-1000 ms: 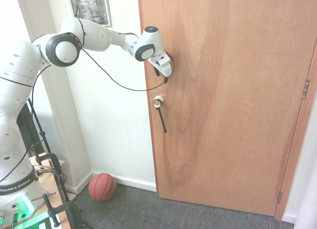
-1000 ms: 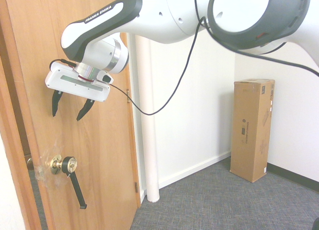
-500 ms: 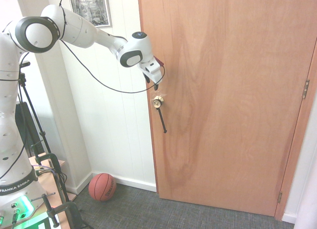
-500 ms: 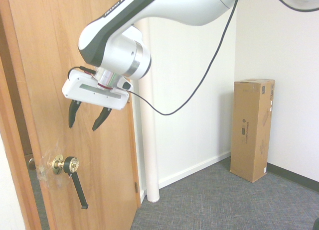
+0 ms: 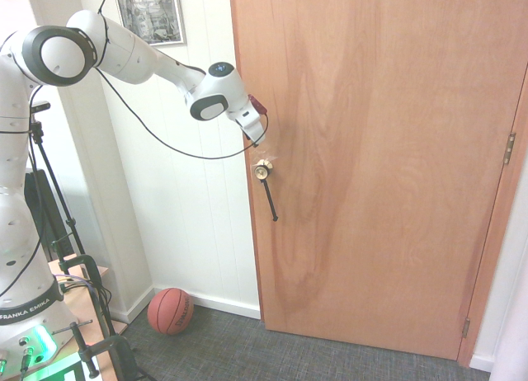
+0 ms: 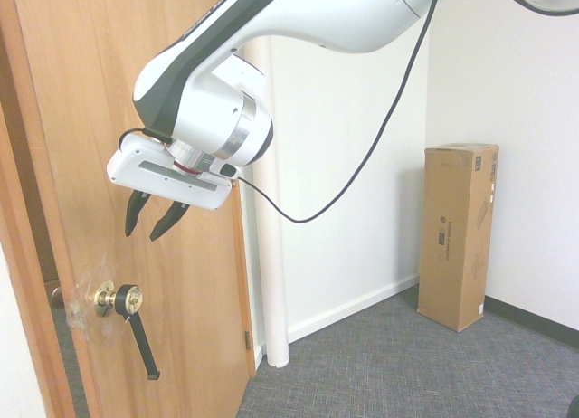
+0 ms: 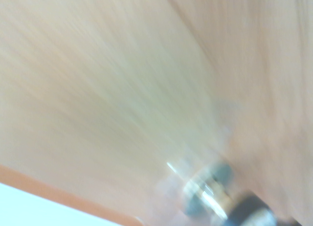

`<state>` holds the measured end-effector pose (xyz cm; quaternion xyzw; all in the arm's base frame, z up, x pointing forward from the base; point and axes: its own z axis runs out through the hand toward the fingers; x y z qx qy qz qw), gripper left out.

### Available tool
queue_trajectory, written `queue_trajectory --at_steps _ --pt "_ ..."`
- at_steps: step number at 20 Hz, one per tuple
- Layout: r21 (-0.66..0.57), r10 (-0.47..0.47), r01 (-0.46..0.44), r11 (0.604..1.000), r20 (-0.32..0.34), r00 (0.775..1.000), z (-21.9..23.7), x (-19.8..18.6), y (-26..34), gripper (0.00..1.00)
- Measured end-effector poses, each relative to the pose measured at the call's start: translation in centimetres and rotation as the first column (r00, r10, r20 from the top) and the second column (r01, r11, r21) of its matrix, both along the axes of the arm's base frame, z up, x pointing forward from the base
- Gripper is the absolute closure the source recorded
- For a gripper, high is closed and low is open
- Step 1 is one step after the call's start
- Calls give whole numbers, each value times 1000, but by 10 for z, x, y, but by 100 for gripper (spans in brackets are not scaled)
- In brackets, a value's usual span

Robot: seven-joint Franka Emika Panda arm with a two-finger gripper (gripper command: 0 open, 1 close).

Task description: Close the door

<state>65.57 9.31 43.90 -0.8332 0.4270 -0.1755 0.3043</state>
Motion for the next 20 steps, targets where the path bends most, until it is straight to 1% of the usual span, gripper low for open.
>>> queue_trajectory --at_steps 3,5,6,8,9,14,17,20 --pt "28 -32 30 999 75 997 7 1 -1 100" --pt "51 -45 39 998 125 991 5 0 0 100" --pt "63 -61 53 997 141 988 5 0 2 100" --pt "85 -68 53 995 185 980 1 0 0 100" --pt "94 -78 60 994 196 977 1 0 0 100" --pt "137 -77 40 990 275 958 6 1 2 100" --pt "161 -78 28 986 313 947 8 4 9 100" --pt "176 -80 21 984 336 938 8 11 18 100"
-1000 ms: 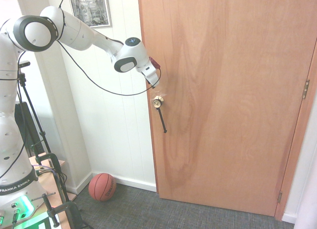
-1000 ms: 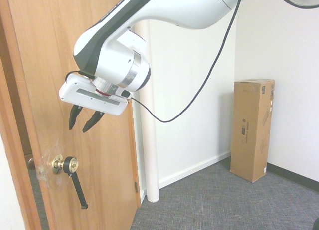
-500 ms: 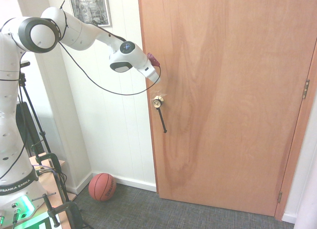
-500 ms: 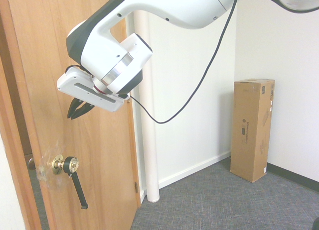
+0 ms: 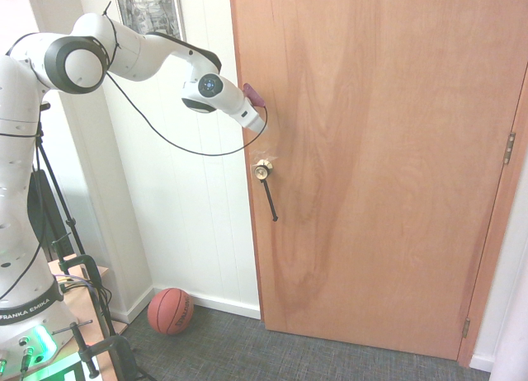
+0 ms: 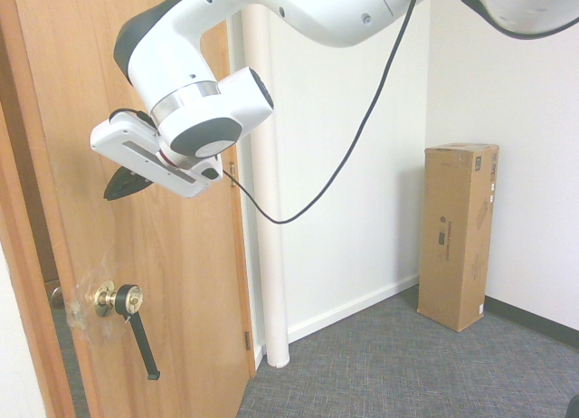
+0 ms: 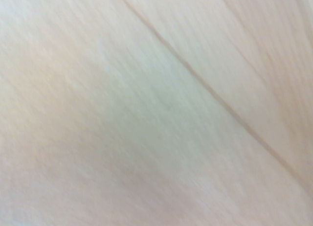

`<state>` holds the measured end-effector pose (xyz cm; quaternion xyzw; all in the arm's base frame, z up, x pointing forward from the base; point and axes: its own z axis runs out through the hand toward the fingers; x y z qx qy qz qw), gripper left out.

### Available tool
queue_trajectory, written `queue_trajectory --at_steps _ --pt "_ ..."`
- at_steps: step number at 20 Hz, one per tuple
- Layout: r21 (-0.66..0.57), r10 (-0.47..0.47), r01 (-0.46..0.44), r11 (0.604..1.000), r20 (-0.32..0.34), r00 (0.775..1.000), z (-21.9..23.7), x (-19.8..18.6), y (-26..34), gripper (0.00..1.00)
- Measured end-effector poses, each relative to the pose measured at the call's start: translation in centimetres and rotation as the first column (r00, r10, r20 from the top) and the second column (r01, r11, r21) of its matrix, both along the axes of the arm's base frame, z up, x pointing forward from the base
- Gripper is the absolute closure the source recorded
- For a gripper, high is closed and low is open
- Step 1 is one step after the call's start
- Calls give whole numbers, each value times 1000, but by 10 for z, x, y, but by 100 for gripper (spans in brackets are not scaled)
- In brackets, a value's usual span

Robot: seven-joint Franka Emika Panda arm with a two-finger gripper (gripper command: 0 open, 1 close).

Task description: Close the door

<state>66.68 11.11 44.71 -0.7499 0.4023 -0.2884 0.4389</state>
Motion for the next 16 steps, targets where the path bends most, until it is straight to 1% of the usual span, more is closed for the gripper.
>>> queue_trajectory --at_steps 3,8,10,12,16 --pt "8 4 -4 1000 19 1000 -7 8 13 100" --pt "9 10 -10 1000 16 1000 -29 27 27 100" --pt "3 13 -14 1000 25 1000 -32 35 35 100" --pt "25 20 -20 999 28 999 -36 46 41 100" --pt "12 18 -19 1000 32 999 -45 57 54 100"
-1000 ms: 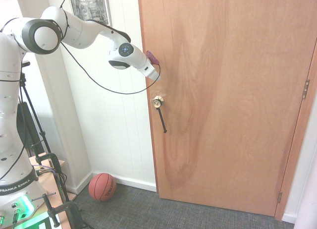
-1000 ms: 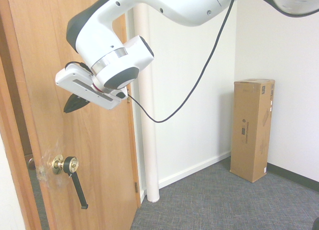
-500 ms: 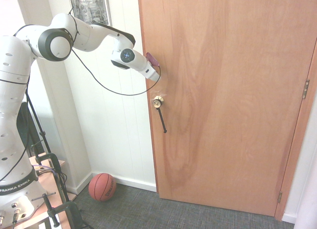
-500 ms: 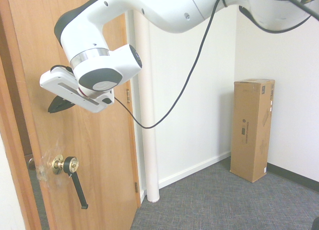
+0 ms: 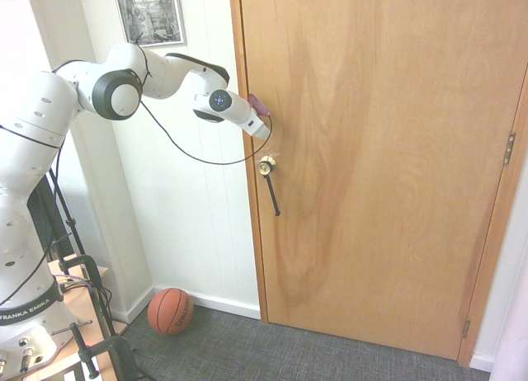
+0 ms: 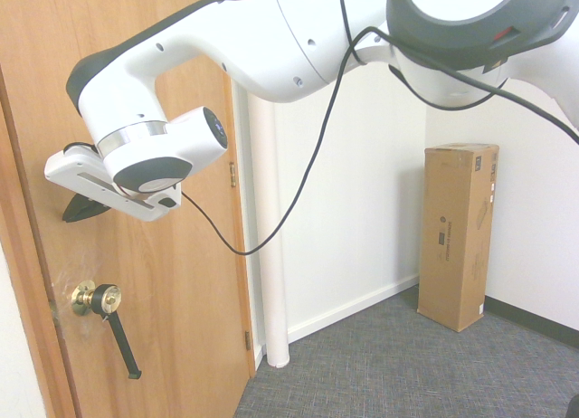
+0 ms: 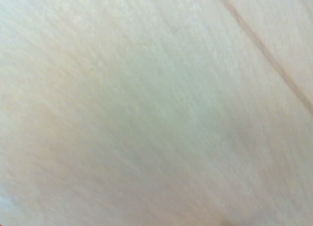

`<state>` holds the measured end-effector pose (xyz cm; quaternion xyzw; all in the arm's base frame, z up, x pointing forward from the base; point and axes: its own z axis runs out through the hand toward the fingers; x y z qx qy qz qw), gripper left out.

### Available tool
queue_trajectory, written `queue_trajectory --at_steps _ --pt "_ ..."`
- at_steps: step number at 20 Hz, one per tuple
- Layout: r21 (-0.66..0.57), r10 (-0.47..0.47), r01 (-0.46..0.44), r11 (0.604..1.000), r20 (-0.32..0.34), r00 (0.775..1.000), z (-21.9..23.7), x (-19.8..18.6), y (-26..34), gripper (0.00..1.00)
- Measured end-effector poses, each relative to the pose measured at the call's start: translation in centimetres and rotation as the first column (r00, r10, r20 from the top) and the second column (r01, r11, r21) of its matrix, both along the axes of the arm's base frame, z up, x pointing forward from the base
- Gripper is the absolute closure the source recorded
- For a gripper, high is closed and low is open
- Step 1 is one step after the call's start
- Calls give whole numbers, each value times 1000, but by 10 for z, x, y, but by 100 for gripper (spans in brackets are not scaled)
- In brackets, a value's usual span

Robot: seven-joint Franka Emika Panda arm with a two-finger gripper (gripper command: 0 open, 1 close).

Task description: Close the door

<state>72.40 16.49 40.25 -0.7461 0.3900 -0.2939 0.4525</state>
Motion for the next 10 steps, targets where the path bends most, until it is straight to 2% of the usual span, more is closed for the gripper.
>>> queue_trajectory --at_steps 6,10 --pt "-1 1 -1 1000 -1 1000 -10 7 21 100" --pt "0 18 -18 1000 -3 1000 8 -2 14 100"
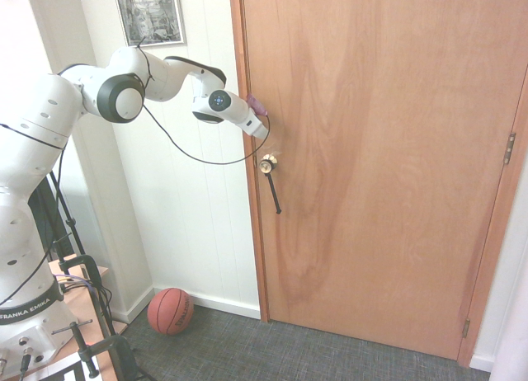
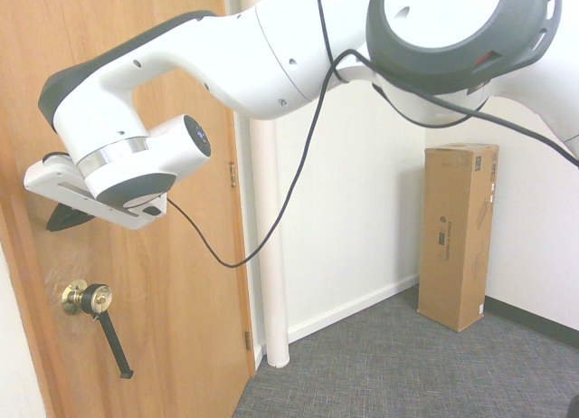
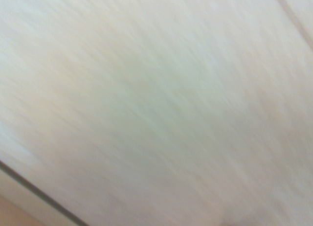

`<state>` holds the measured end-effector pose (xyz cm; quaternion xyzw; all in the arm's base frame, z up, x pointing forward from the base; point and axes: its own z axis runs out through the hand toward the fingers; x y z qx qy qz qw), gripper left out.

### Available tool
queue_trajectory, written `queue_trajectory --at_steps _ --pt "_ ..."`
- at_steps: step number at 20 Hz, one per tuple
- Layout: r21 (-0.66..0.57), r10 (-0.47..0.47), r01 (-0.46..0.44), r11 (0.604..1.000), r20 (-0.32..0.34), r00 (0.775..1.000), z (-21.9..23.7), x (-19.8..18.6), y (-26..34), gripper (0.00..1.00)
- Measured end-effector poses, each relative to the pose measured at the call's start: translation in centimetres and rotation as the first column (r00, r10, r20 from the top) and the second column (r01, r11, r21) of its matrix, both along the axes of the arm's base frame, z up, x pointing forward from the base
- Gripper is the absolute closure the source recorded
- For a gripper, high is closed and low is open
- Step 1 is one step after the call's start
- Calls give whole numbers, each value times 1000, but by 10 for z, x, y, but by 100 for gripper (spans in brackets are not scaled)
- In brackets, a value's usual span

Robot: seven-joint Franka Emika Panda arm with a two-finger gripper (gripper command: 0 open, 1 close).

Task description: Close the door

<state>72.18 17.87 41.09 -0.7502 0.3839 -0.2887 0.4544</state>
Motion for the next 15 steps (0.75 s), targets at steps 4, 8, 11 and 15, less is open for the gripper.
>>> queue_trajectory --at_steps 4,8,11,15 --pt "-65 -46 43 997 -46 998 12 -26 -40 100" --pt "-137 -68 48 989 -145 987 -7 -59 -75 100" --pt "-184 -78 38 982 -217 973 -15 -90 -89 100" --pt "-219 -90 27 975 -283 955 -10 -139 -108 0"
